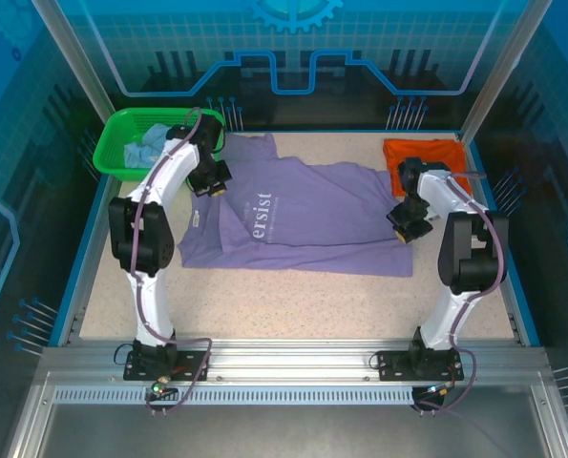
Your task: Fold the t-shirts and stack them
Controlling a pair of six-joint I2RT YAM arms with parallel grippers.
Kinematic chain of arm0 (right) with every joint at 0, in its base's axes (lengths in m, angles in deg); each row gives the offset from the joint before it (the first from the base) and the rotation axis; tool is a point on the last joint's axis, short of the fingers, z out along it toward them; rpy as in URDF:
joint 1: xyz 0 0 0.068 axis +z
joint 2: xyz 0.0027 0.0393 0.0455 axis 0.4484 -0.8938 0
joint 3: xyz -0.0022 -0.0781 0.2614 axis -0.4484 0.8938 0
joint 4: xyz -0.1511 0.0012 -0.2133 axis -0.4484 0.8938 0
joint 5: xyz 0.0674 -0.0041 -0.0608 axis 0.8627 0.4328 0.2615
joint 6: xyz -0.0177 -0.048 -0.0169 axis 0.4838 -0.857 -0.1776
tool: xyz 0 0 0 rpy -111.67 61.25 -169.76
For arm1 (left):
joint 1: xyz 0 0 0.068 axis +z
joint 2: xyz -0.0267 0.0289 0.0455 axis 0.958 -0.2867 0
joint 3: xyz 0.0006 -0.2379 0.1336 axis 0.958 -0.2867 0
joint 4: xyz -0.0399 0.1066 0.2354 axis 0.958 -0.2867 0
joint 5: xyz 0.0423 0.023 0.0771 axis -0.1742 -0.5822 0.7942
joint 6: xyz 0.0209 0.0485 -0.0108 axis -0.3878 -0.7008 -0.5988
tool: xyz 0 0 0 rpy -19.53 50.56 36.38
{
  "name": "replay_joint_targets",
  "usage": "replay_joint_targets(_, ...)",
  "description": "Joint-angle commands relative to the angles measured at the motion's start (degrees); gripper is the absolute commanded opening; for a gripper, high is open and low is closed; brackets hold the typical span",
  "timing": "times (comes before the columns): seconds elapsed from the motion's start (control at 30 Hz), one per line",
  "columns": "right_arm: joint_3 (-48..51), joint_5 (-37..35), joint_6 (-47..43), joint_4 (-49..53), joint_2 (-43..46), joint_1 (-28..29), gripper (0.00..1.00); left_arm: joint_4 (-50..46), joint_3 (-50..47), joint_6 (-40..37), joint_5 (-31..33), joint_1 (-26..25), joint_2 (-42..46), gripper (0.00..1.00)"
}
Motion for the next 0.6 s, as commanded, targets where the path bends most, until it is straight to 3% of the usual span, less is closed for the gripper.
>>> replay_joint_targets(0.0,-2.57,1.32,-2.27,2.23,-2.37,-1.70,0.00,-2.46,5.39,2.16,0.37,1.65,-3.46,0.08)
replay_joint_targets(0.03,-2.95,1.54,-2.67,2.53,-2.88,-2.05,0.04,-2.38,6.28,3.21,-0.27,1.90,-4.15,0.16)
replay_joint_targets(0.1,-3.40,2.16,-3.80,2.87,-3.35,-2.97,0.27,-0.19,6.95,6.20,-4.21,2.18,-4.84,0.48)
replay_joint_targets(0.17,-2.99,2.71,-4.65,2.76,-2.28,-4.24,0.44,2.08,6.34,8.03,-7.81,2.04,-3.94,0.62)
replay_joint_targets(0.27,-0.29,6.74,-7.57,-1.55,2.21,-5.90,0.72,2.16,3.88,7.51,-4.74,2.01,0.53,0.76)
replay_joint_targets(0.33,1.22,9.82,-10.75,-4.11,5.22,-5.72,0.78,4.39,-2.40,7.00,-2.31,2.19,6.39,0.77)
replay_joint_targets(0.43,5.33,12.80,-14.43,-6.19,10.43,-3.27,0.77,11.54,-18.06,8.59,-3.95,1.98,17.63,0.68)
replay_joint_targets(0.57,15.52,17.29,-14.01,-13.88,16.95,4.72,0.68,20.94,-37.27,12.22,-9.87,0.99,27.97,0.35)
